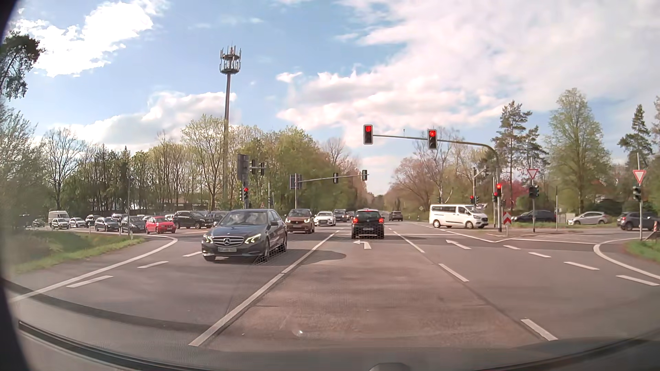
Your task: Follow the waypoints while adhering to traffic rules and regulations
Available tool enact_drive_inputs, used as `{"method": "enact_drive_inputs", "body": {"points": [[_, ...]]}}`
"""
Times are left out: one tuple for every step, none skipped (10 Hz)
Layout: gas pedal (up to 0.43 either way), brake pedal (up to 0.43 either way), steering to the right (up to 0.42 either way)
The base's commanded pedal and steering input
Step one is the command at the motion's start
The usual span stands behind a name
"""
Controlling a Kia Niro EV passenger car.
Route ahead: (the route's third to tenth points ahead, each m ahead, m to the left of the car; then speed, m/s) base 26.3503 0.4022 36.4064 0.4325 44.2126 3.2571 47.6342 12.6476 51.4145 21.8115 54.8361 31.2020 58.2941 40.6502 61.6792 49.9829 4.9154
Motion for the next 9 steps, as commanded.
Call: {"method": "enact_drive_inputs", "body": {"points": [[0.000, 0.201, 0.001], [0.000, 0.195, 0.001], [0.000, 0.195, 0.001], [0.000, 0.189, 0.001], [0.000, 0.189, 0.001], [0.000, 0.183, 0.001], [0.000, 0.183, 0.001], [0.000, 0.165, 0.001], [0.000, 0.159, 0.001]]}}
